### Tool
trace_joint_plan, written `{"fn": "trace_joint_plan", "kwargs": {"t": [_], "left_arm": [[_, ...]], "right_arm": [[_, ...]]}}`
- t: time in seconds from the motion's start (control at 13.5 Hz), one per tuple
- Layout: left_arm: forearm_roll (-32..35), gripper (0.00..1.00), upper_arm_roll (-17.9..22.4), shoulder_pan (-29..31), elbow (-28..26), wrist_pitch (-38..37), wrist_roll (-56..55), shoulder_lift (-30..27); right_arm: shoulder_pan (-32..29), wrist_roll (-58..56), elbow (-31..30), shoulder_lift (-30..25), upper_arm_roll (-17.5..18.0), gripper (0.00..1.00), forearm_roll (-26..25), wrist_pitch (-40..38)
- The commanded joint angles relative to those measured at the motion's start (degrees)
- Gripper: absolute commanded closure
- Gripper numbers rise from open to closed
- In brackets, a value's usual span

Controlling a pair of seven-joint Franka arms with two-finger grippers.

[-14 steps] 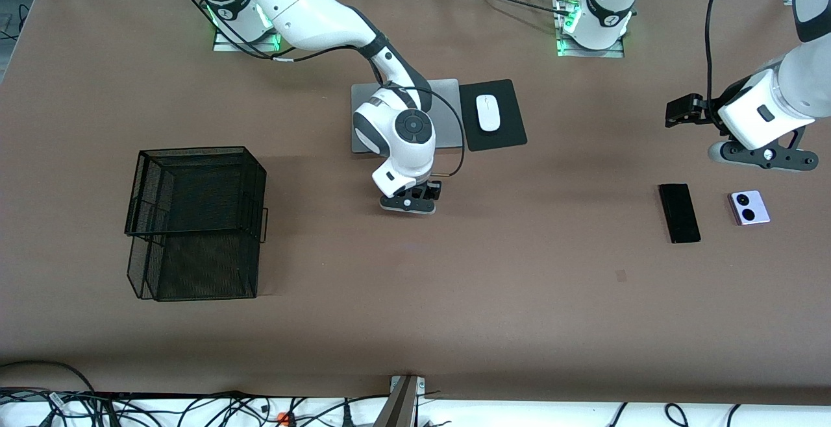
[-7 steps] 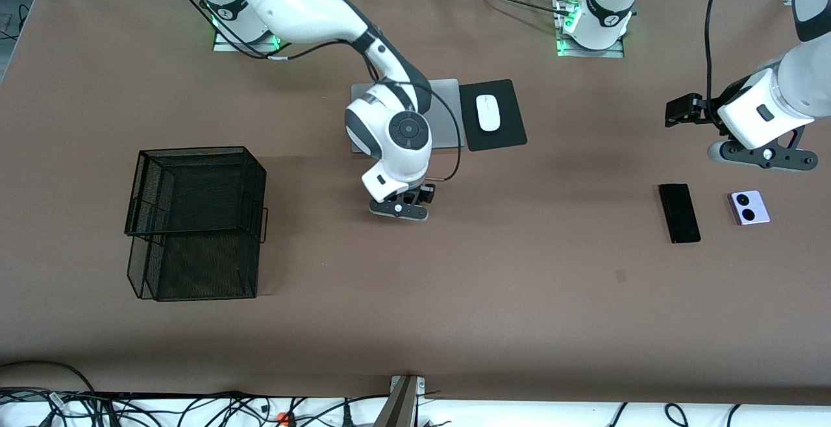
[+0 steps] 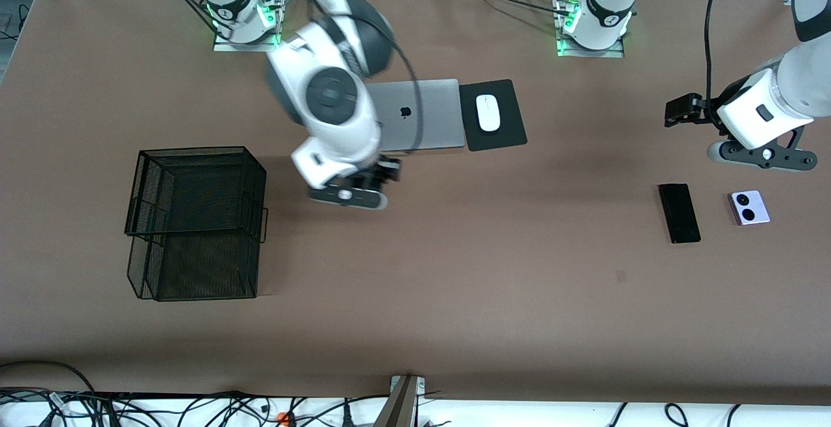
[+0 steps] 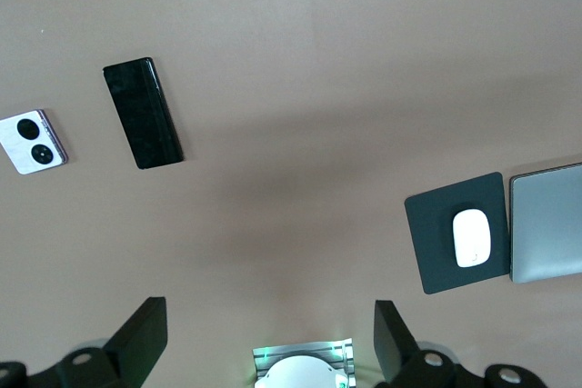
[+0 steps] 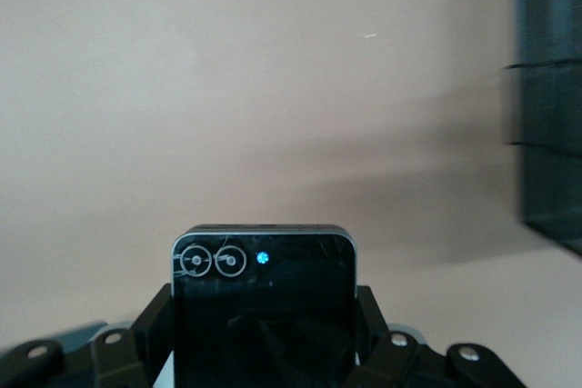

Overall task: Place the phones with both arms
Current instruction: 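Lower the flip phone into the mesh basket with the right gripper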

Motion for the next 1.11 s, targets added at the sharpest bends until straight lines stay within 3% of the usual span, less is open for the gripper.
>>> {"fn": "trace_joint_plan", "kwargs": {"t": [0.0, 0.22, 0.37, 0.52, 0.74, 1.04], "left_arm": [[-0.3, 0.00, 0.1, 0.5, -1.4, -0.1, 1.5, -1.5], [1.1, 0.00, 0.6, 2.8, -5.1, 3.3, 1.4, 0.5], [6.5, 0.00, 0.5, 3.5, -9.6, 12.0, 1.9, 2.1], [6.9, 0.00, 0.6, 6.3, -9.7, 15.9, 2.4, 6.7], [6.7, 0.00, 0.5, 10.8, -10.3, 24.8, 10.5, 13.4], [6.9, 0.00, 0.6, 15.3, -13.6, 34.2, 11.3, 20.9]], "right_arm": [[-1.9, -8.1, -10.4, -9.0, -3.8, 1.00, 1.2, -0.7], [-2.0, -22.3, -17.2, -13.7, -13.9, 1.00, 1.3, -0.4], [-2.0, -33.8, -21.7, -15.5, -21.5, 1.00, 3.2, 1.4], [-2.0, -41.7, -28.1, -18.1, -27.0, 1.00, 3.8, 5.9], [-2.0, -48.0, -38.9, -21.6, -31.6, 1.00, 4.0, 16.5], [-3.7, -52.4, -48.8, -20.7, -32.7, 1.00, 5.6, 29.6]]}}
